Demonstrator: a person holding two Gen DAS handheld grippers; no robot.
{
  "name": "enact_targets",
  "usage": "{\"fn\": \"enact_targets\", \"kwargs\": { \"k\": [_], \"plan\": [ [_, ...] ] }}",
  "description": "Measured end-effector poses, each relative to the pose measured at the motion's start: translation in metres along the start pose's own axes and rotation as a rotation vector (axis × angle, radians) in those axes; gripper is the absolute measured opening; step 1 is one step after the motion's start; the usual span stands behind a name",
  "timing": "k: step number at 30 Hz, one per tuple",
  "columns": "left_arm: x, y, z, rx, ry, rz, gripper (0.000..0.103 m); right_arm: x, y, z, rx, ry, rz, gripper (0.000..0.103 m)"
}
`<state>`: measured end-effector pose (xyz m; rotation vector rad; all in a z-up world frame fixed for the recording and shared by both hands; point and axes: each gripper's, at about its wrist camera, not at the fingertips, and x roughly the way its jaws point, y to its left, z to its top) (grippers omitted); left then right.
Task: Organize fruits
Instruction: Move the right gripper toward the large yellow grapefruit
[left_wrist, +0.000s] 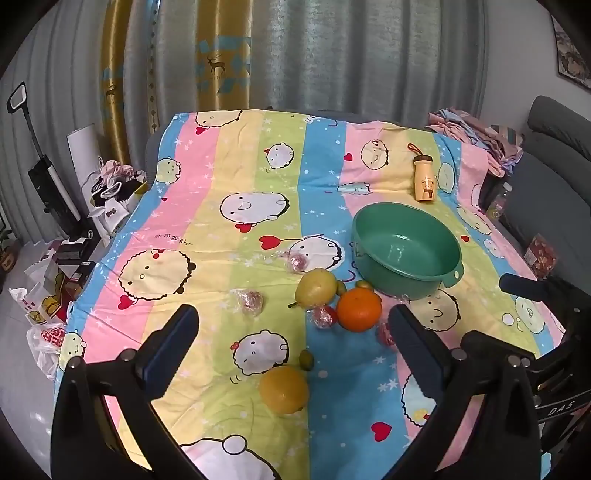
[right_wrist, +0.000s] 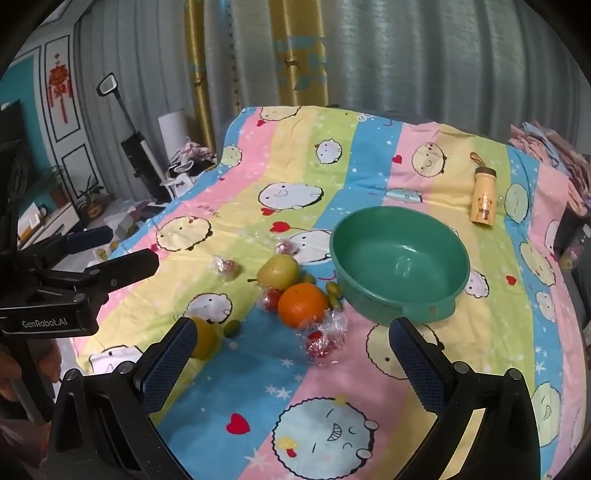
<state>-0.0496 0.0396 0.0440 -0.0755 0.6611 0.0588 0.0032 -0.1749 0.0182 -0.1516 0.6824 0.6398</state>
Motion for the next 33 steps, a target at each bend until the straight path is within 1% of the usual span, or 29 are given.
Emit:
{"fn": "enact_targets", "kwargs": {
  "k": [6, 16, 22, 23, 27, 32, 33],
  "plan": [
    [0.001, 0.001, -0.001, 0.002, 0.005, -0.008, 0.103, 0.0, 0.005, 0.0, 0.006, -0.014, 0.001, 0.103],
    [0.007, 0.003, -0.003, 0.001, 0.02, -0.013, 0.103, 0.008, 0.008, -0.001, -0.011, 0.02, -0.007, 0.103],
    [0.012, 0.006, -0.004, -0.007, 0.031, -0.03, 0.103, 0.012, 0.008, -0.002, -0.009, 0.016, -0.005, 0.103],
    [0.013, 0.007, -0.004, -0.011, 0.033, -0.037, 0.103, 0.013, 0.008, -0.002, -0.008, 0.009, -0.001, 0.103],
    [0.021, 0.018, -0.007, -0.073, 0.058, -0.126, 0.103, 0.021, 0.009, -0.004, -0.003, 0.013, 0.005, 0.103],
    [0.036, 0.041, -0.013, -0.193, 0.092, -0.228, 0.103, 0.033, 0.011, -0.008, 0.012, 0.06, 0.018, 0.103],
    [0.038, 0.046, -0.015, -0.212, 0.094, -0.238, 0.103, 0.035, 0.01, -0.009, 0.015, 0.067, 0.022, 0.103]
  ]
}}
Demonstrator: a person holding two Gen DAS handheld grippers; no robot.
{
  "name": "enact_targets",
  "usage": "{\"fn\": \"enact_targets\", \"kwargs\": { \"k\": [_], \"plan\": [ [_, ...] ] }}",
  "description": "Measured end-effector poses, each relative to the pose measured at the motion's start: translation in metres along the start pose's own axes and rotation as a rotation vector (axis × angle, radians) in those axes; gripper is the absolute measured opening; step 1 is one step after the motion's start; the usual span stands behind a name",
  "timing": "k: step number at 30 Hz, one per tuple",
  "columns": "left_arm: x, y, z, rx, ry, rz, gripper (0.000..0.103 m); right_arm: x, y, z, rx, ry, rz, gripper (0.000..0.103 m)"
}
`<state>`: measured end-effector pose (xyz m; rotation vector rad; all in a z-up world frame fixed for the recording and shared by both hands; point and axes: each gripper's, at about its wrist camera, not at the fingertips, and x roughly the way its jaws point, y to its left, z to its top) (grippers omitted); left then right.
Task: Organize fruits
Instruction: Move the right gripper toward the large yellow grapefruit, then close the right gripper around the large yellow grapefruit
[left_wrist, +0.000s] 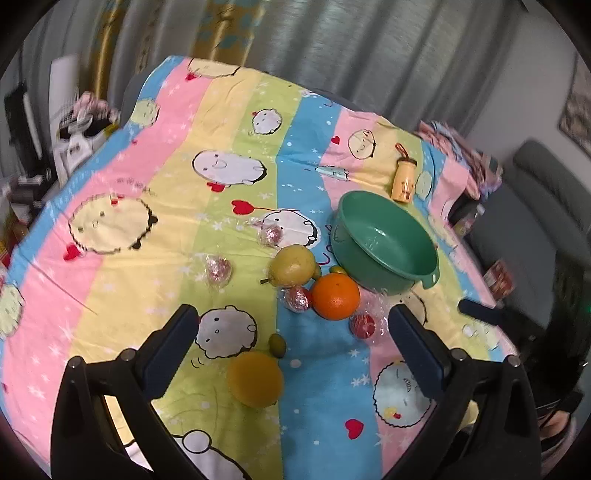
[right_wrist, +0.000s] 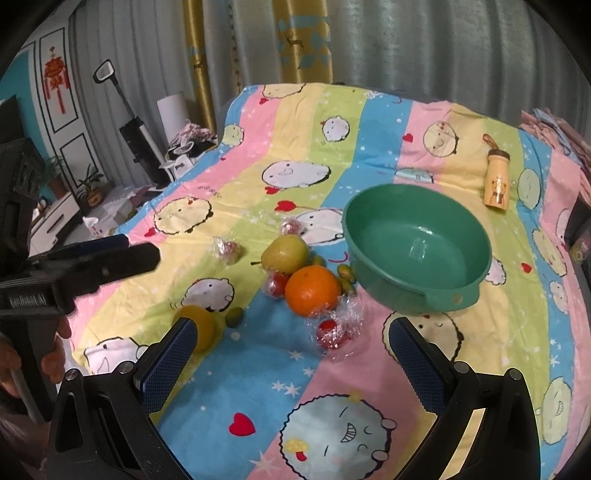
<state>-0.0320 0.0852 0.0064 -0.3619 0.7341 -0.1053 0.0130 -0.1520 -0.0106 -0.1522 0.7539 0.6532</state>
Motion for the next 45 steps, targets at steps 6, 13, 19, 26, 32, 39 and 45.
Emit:
{"fn": "enact_targets", "kwargs": {
  "k": [6, 13, 19, 26, 32, 39, 45],
  "plan": [
    [0.006, 0.027, -0.006, -0.066, 0.033, -0.03, 0.102, 0.011, -0.001, -0.007, 0.057, 0.05, 0.115, 0.103],
    [0.016, 0.042, -0.027, -0.055, 0.1, -0.062, 0.102, 0.037, 0.018, -0.023, 0.036, 0.087, 0.278, 0.103],
    [0.033, 0.045, -0.047, -0.052, 0.182, -0.091, 0.101, 0.066, 0.037, -0.036, 0.029, 0.13, 0.369, 0.103],
    [0.048, 0.043, -0.055, -0.032, 0.229, -0.117, 0.092, 0.1, 0.062, -0.042, -0.029, 0.15, 0.383, 0.099],
    [0.057, 0.044, -0.058, -0.032, 0.245, -0.133, 0.079, 0.115, 0.069, -0.043, -0.042, 0.158, 0.427, 0.086],
    [0.065, 0.046, -0.059, -0.035, 0.259, -0.135, 0.068, 0.127, 0.075, -0.043, -0.03, 0.163, 0.448, 0.073],
    [0.069, 0.049, -0.061, -0.055, 0.265, -0.121, 0.065, 0.131, 0.074, -0.043, -0.037, 0.165, 0.427, 0.064]
  ]
}}
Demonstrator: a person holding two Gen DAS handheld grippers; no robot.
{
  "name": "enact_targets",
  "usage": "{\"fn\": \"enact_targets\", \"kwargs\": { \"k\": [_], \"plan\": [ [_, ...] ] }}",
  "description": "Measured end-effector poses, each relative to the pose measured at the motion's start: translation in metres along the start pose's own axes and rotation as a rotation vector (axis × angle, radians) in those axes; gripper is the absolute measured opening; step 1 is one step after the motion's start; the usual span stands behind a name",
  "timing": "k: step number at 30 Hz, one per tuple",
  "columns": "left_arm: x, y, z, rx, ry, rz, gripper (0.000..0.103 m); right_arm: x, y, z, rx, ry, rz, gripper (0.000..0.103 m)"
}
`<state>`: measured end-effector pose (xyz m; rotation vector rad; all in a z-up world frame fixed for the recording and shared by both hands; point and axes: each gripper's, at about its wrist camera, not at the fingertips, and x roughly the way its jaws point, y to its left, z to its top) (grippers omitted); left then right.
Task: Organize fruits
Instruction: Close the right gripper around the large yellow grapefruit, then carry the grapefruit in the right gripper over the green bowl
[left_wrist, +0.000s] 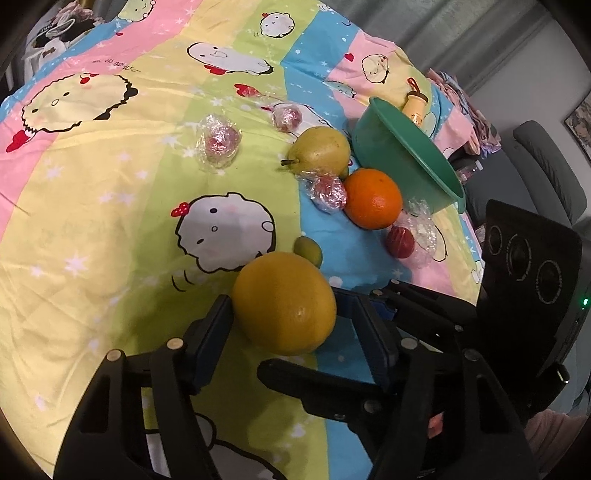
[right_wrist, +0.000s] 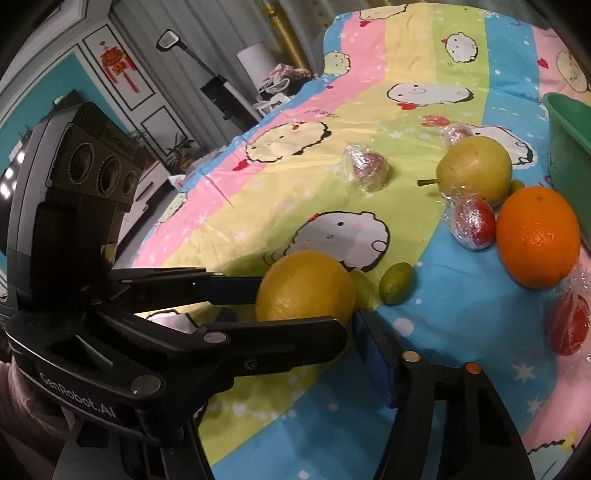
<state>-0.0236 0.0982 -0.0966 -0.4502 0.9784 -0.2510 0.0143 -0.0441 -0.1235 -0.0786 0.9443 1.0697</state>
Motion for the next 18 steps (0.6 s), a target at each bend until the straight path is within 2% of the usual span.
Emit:
{"fn": "enact_targets", "kwargs": {
  "k": [2, 4, 18],
  "plan": [
    [0.0, 0.0, 0.001, -0.003, -0.003, 0.009, 0.063, 0.0, 0.0, 0.001, -0.002, -0.006, -0.004, 0.062],
    [0.0, 0.0, 0.001, -0.008, -0.008, 0.025, 0.055, -0.001, 0.0, 0.0, -0.008, -0.007, -0.004, 0.06],
    [-0.003, 0.01, 0.007, -0.044, 0.006, 0.024, 0.055, 0.003, -0.001, 0.005, -0.022, -0.009, 0.03, 0.06]
  ]
}}
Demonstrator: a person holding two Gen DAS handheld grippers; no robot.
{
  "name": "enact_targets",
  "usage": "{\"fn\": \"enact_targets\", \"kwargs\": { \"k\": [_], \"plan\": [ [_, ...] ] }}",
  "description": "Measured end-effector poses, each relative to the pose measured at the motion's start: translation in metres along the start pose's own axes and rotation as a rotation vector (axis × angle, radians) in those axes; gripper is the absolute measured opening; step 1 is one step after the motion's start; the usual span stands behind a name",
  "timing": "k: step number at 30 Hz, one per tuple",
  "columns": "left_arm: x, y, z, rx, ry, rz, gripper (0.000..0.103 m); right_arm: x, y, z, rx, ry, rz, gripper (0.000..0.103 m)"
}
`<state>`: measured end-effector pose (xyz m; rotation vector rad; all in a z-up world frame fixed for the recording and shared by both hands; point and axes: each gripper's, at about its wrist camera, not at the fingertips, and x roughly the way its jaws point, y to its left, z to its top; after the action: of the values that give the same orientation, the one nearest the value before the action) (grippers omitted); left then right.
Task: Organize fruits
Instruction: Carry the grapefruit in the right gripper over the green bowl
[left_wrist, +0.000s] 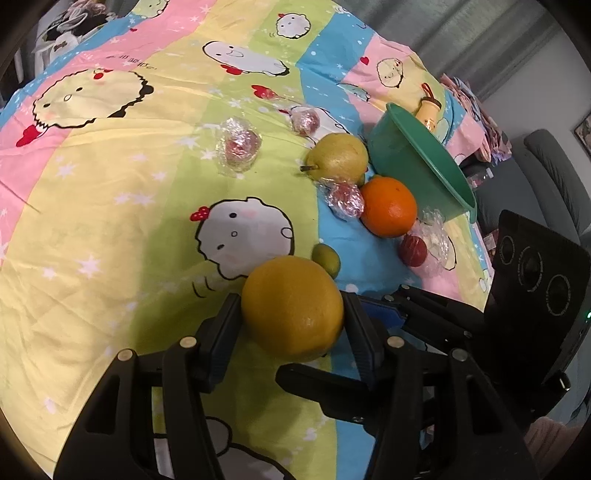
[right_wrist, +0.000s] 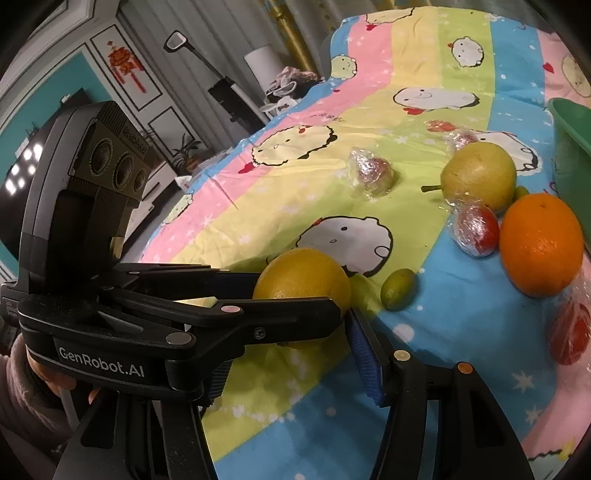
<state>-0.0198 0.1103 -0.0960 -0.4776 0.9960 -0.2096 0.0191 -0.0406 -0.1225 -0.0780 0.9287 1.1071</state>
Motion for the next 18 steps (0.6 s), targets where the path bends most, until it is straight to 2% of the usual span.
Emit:
{"fn": "enact_targets", "kwargs": {
  "k": [5, 8, 10, 18],
  "plan": [
    [-0.004, 0.004, -0.001, 0.0, 0.0, -0.003, 0.055, 0.004, 0.006, 0.002, -0.037, 0.0, -0.006, 0.061],
    [-0.008, 0.002, 0.0, 0.001, -0.009, -0.003, 0.055, 0.002, 0.007, 0.002, -0.048, -0.009, -0.02, 0.054],
    [-0.009, 0.0, 0.001, 0.003, -0.014, -0.006, 0.055, -0.002, 0.005, 0.002, -0.039, -0.022, -0.012, 0.054],
    [-0.012, -0.026, 0.01, 0.076, -0.036, 0.017, 0.055, -0.021, -0.001, 0.001, -0.031, -0.086, -0.014, 0.054]
  ]
}}
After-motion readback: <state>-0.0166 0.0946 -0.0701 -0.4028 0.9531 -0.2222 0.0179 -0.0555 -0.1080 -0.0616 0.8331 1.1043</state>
